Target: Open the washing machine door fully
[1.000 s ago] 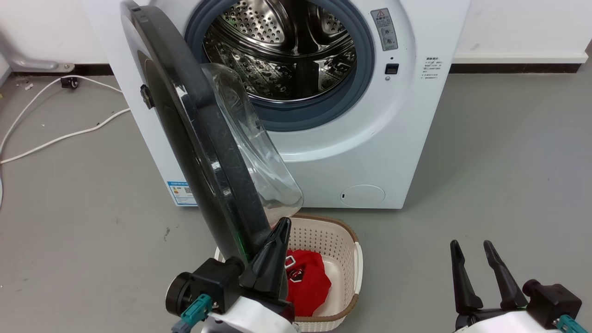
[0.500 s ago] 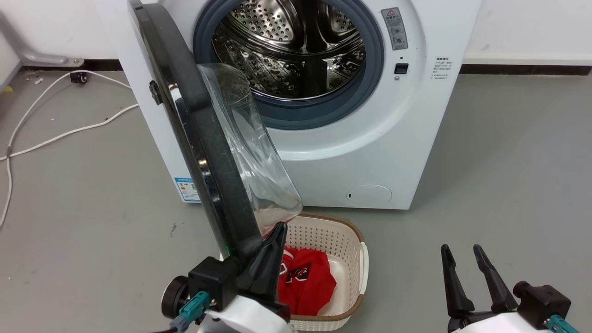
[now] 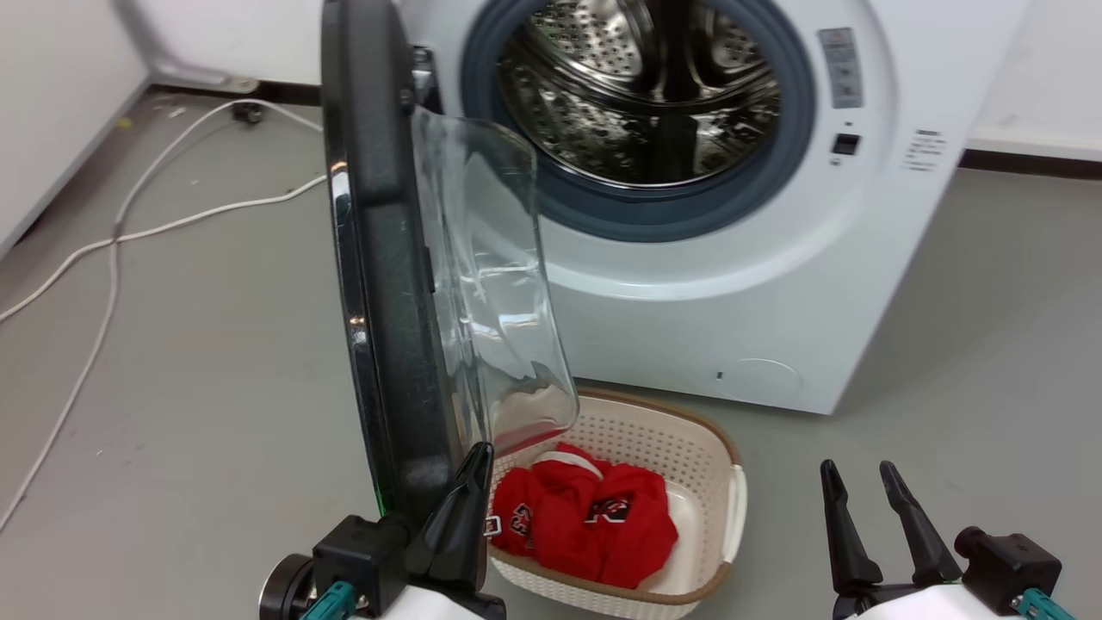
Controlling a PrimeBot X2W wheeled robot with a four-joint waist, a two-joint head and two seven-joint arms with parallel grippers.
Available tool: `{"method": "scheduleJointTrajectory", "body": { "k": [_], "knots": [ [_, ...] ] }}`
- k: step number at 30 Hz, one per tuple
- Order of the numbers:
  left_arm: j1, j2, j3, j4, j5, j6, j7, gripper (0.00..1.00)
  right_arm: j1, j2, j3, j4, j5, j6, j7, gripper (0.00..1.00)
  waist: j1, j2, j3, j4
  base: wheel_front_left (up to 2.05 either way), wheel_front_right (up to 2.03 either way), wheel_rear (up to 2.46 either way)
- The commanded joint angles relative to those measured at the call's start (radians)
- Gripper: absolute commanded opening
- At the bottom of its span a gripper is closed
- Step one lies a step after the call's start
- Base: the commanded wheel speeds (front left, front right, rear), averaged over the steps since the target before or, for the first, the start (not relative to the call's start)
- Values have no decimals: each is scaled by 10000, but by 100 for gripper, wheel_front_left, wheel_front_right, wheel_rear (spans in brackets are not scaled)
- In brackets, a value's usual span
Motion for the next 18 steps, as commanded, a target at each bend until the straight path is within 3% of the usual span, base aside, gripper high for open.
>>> {"method": "scheduleJointTrajectory", "body": {
  "k": [1,10,18],
  "knots": [
    [151,69,104,-37,65,80,-22,0,-90,16,9,11,25,-3,-15,100,0,0,28,392,0,0,0],
    [576,430,641,-154,35,455,-68,0,-204,15,37,87,7,-3,-15,100,0,0,74,1815,0,0,0],
    [340,966,1680,390,-112,735,-320,0,-336,10,129,126,-8,-3,-15,100,0,0,245,2256,0,0,0]
  ]
}}
